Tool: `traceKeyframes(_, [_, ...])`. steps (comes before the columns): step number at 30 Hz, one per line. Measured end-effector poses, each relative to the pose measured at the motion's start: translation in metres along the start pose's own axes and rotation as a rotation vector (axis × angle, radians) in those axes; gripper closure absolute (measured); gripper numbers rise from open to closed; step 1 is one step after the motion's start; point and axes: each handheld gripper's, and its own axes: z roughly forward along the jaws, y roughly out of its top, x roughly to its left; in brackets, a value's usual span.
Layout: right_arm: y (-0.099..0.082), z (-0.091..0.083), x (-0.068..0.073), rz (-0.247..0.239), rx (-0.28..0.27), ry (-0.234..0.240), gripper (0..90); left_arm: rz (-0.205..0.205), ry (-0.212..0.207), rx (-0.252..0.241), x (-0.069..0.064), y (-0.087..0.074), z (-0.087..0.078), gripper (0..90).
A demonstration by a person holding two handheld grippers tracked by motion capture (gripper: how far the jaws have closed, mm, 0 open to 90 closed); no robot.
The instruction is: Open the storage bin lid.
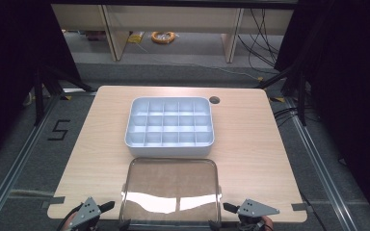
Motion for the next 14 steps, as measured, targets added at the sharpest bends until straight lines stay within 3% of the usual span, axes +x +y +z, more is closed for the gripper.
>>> traceKeyframes(1, [-0.0008, -0.0016, 0.0042, 0.041, 0.015, -0.009, 20.6, 0.017, 0.009, 0.018, 0.0008, -0.0003, -0.0007, 17.0])
traceKeyframes(3, [-0.0011, -0.0014, 0.0008, -0.014, 0.005, -0.017, 20.8, 0.000, -0.008, 0.001, -0.0013, -0.0014, 0.0011, 17.0])
traceKeyframes(5, [-0.0015, -0.0018, 0.0005, -0.014, 0.008, -0.021, 20.9, 0.019, -0.013, 0.009, -0.0011, -0.0009, 0.0006, 17.0])
traceKeyframes(6, [-0.0020, -0.0030, 0.0039, 0.041, 0.024, -0.023, 20.9, 0.003, -0.009, 0.012, -0.0016, -0.0013, 0.0007, 17.0])
traceKeyframes(9, [-0.0021, -0.0016, -0.0006, 0.010, 0.011, -0.033, 21.1, -0.005, -0.008, 0.019, -0.0008, -0.0015, 0.0007, 17.0])
traceKeyframes(14, [-0.0023, -0.0018, -0.0022, 0.007, 0.017, -0.047, 21.4, -0.012, -0.009, 0.024, -0.0005, -0.0019, 0.0016, 17.0])
